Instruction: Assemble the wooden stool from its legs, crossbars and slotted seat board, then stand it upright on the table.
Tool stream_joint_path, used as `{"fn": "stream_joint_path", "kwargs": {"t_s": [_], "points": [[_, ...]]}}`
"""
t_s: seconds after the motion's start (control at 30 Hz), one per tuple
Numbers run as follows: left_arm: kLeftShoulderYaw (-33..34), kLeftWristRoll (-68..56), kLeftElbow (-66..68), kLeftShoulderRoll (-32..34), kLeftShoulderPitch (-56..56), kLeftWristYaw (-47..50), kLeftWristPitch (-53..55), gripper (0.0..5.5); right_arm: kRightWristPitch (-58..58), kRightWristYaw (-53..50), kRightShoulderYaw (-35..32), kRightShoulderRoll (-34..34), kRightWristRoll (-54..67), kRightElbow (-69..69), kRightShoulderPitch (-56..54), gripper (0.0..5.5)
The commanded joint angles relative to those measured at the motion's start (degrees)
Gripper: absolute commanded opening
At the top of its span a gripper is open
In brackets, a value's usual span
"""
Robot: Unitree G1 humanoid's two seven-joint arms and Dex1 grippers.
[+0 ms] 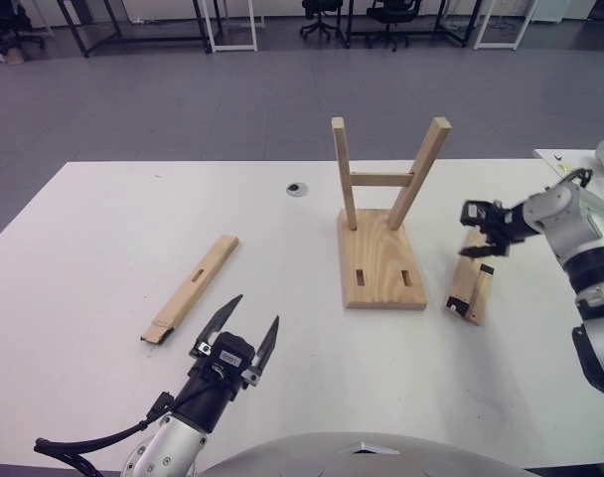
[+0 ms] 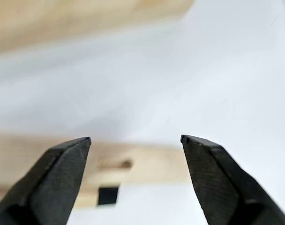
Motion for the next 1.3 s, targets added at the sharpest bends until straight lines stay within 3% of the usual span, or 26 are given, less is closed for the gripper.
{"fn": "stream_joint_path", "kwargs": {"t_s": [0.03, 0.33, 0.73, 1.07, 1.3], "points": [[-1.25, 1.09, 0.33, -0.58, 1.61, 1.21, -0.67, 3.26, 4.63, 5.52, -1.56, -4.34, 1.93, -5.81, 2.39, 3.61], [-0.4, 0.61, 0.28, -0.1, 0.76, 0.67, -0.51, 3.26, 12.5, 7.76, -2.97, -5.47, 5.08, -10.48, 11.61, 3.61], [0.53, -0.2, 0.63, 0.37, -0.43, -0.25, -0.34, 3.26, 18.32, 7.29, -4.44, -1.81, 10.0, -14.88, 12.11, 3.61], [1.04, -0.59, -1.28, 1.0, -0.11, -1.12, 0.34, 3.26, 9.13, 11.69, 3.05, 0.45, 7.33, -12.74, 10.18, 3.61], [-0.71, 0.54, -1.77, 0.44, 1.44, -0.29, 0.08, 3.26, -7.62, 20.07, 9.79, 2.48, 0.9, 0.36, -4.19, 3.61]]}}
